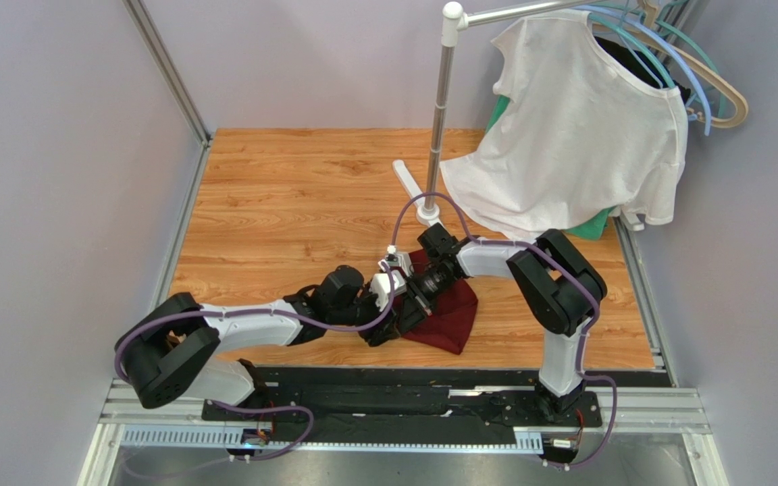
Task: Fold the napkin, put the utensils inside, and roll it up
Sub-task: Roll the napkin at the center of the board.
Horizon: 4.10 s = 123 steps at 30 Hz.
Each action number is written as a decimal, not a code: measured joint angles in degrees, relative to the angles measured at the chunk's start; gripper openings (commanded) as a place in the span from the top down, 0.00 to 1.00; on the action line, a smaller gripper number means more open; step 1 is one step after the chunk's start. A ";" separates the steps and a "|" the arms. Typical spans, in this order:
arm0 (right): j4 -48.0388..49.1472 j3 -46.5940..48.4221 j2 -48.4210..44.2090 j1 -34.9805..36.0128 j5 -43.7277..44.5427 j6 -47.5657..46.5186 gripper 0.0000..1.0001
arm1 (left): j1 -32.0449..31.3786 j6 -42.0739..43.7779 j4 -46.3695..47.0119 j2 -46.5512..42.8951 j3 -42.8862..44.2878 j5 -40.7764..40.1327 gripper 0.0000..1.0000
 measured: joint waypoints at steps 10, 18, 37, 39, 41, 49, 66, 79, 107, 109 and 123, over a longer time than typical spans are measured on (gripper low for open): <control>-1.73 0.96 2.01 -1.79 -3.13 -0.98 1.00 | -1.97 1.25 -3.08 3.28 3.15 -2.71 0.50; -3.13 1.11 2.80 -3.10 -4.52 -1.46 1.00 | -4.44 1.64 -6.58 5.70 6.38 -6.38 0.67; 1.01 -1.55 -5.40 -10.23 0.31 5.22 0.59 | -6.10 1.92 -8.17 8.57 9.03 -6.67 0.89; 2.10 -2.54 -8.48 -12.33 2.21 7.04 0.58 | -6.10 1.86 -8.24 8.79 9.22 -6.58 0.89; 2.99 -4.04 -11.72 -14.38 6.34 9.90 0.58 | -6.10 1.79 -8.46 9.22 9.70 -6.45 0.89; 6.01 -21.05 -32.61 -23.50 23.43 25.66 0.58 | -5.66 1.40 -8.52 9.51 9.92 -5.73 0.89; 12.37 -28.63 -56.28 14.80 59.30 17.73 0.55 | 3.21 1.20 -19.50 17.62 19.69 10.47 0.89; 9.94 -20.28 -43.06 21.51 66.12 6.47 0.52 | 8.74 2.38 -29.68 23.32 26.53 19.74 0.91; 7.48 -17.49 -28.74 24.74 62.20 -8.44 0.51 | 11.23 6.19 -43.36 28.57 34.32 23.28 0.92; 7.93 -17.40 -27.85 24.76 62.36 -9.20 0.52 | 11.28 6.40 -43.80 28.59 34.53 23.21 0.93; 8.74 -16.98 -26.77 28.15 67.23 -14.08 0.52 | 11.32 6.78 -44.96 28.81 35.17 22.77 0.93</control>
